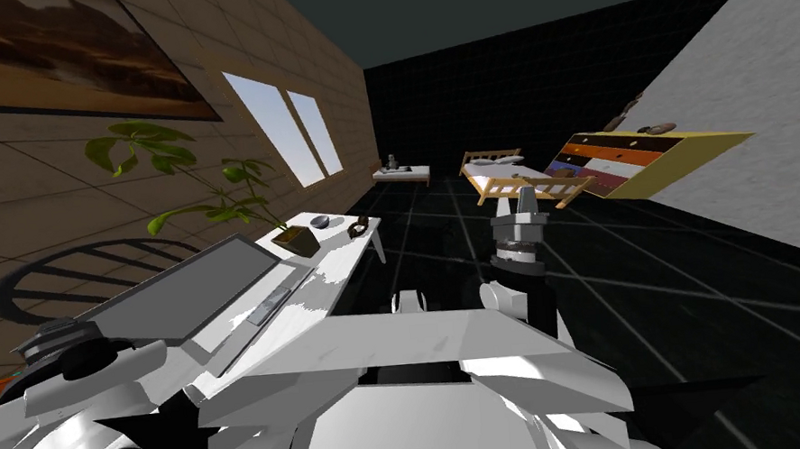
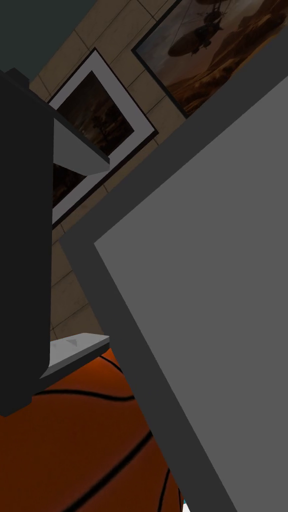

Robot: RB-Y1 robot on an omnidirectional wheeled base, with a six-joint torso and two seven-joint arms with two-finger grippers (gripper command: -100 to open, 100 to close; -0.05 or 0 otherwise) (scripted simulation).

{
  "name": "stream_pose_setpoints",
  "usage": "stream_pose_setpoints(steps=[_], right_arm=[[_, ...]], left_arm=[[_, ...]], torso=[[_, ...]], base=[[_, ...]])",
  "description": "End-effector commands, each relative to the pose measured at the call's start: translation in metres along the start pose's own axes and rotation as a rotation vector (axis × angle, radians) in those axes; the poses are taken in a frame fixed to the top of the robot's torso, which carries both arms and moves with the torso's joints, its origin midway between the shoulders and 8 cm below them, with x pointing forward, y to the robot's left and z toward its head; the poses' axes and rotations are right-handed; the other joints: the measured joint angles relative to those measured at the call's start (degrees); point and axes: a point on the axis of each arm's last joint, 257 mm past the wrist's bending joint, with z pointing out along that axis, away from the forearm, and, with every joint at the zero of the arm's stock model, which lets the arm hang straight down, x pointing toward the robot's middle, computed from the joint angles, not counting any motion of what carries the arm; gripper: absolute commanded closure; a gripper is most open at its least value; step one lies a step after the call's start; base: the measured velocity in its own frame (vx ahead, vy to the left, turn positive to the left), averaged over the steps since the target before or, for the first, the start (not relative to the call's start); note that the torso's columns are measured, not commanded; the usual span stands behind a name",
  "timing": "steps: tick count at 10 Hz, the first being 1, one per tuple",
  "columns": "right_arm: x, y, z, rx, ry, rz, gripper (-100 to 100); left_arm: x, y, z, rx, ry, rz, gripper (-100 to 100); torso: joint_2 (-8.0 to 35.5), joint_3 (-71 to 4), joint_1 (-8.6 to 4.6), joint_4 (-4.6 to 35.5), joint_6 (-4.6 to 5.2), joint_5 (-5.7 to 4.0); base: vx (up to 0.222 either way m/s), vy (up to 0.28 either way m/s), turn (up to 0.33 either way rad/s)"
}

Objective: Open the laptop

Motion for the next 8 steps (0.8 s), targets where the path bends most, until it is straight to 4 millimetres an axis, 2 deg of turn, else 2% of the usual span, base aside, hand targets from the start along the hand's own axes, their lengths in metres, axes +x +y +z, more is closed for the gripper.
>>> stream_pose_setpoints(steps=[1, 3, 4, 5, 8], right_arm=[[0.0, 0.0, 0.0, 0.0, 0.0, 0.0, 0], [0.0, 0.0, 0.0, 0.0, 0.0, 0.0, 0], [0.0, 0.0, 0.0, 0.0, 0.0, 0.0, 0], [0.0, 0.0, 0.0, 0.0, 0.0, 0.0, 0], [0.0, 0.0, 0.0, 0.001, 0.0, -0.001, 0]], left_arm=[[-0.011, 0.011, 0.001, -0.047, -0.054, 0.001, -100], [-0.017, 0.021, 0.0, -0.087, -0.089, -0.002, -100], [-0.015, 0.016, 0.0, -0.071, -0.079, -0.003, -100], [-0.012, 0.011, 0.001, -0.047, -0.056, -0.001, 100], [-0.004, 0.003, 0.001, -0.013, -0.015, 0.002, 100]], torso=[[-0.05, -0.04, 0.05, -0.01, 0.0, 0.0], [-0.14, -0.09, 0.09, -0.04, 0.02, 0.03], [-0.08, -0.04, 0.12, -0.03, 0.01, 0.08], [-0.33, -0.18, 0.07, -0.08, -0.05, 0.04], [-0.34, -0.23, 0.02, -0.11, 0.01, 0.01]], base=[[-0.191, 0.046, -0.263], [-0.192, 0.038, -0.259], [-0.093, 0.012, -0.057], [0.1, 0.011, 0.279], [0.167, -0.028, 0.24]])
